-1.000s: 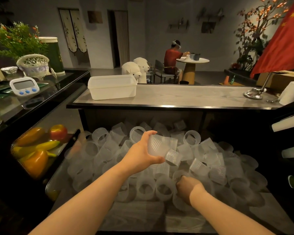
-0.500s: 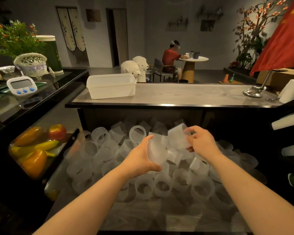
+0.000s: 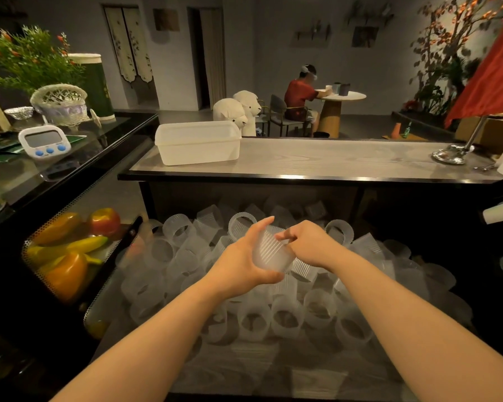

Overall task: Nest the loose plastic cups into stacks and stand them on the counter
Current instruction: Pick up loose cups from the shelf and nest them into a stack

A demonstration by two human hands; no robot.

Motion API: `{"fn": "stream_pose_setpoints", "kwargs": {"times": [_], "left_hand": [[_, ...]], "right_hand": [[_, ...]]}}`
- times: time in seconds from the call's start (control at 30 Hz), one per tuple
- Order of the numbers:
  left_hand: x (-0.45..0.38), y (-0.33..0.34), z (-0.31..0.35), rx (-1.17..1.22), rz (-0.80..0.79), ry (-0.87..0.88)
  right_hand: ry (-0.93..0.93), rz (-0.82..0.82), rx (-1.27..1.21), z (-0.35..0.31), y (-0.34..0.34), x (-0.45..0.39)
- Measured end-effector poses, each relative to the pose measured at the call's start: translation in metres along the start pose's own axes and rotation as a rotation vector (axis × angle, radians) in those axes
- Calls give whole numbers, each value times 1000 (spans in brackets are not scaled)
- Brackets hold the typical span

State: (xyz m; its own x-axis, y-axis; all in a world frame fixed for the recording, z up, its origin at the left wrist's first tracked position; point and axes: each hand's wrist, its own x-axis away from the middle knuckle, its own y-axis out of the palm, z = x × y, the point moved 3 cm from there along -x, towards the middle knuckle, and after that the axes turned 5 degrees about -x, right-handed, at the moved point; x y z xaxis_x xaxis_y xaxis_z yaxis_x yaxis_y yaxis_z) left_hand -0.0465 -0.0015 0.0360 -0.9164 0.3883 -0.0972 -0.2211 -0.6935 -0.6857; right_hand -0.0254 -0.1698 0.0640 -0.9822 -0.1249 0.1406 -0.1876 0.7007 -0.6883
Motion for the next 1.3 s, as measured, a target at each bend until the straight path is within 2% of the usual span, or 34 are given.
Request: {"fn": "stream_pose_setpoints", "kwargs": {"times": [0.1,0.17,0.23,0.33,0.57,0.73,0.93,1.0,1.07,1.13,1.2,1.3], "left_hand": [[-1,-7,-13,-32,48,-53],[-2,-16,-26,-6,116,-126],[-3,-25,-37,30,189,-183],[-4,-36,-54,58,254,-247],[-7,-52,-73,32,262,-289],[-6,-56,-79,64,255,-324],[-5,-61,-86,81,243,-351],[-5,-61,-87,87,235,-337],[-5,-61,-86,104,226,-316],[-6,-59,-82,121,206,-281],[-7,-55,-77,132,181,-239],[-7,-49,-68,141,173,-215]], "right_hand": [[19,-45,-61,5,9,-12],[59,56,-120,13,12,-26],[61,202,-61,24,15,-42],[53,250,52,27,24,-63],[-1,265,-39,-4,57,-117],[29,330,108,-8,66,-151],[-64,480,221,-17,42,-141],[-148,539,104,-26,28,-130],[-188,494,-224,-36,16,-120],[-184,299,-483,-47,12,-110],[-169,118,-418,-56,13,-100],[-121,34,-296,-55,13,-92]]}}
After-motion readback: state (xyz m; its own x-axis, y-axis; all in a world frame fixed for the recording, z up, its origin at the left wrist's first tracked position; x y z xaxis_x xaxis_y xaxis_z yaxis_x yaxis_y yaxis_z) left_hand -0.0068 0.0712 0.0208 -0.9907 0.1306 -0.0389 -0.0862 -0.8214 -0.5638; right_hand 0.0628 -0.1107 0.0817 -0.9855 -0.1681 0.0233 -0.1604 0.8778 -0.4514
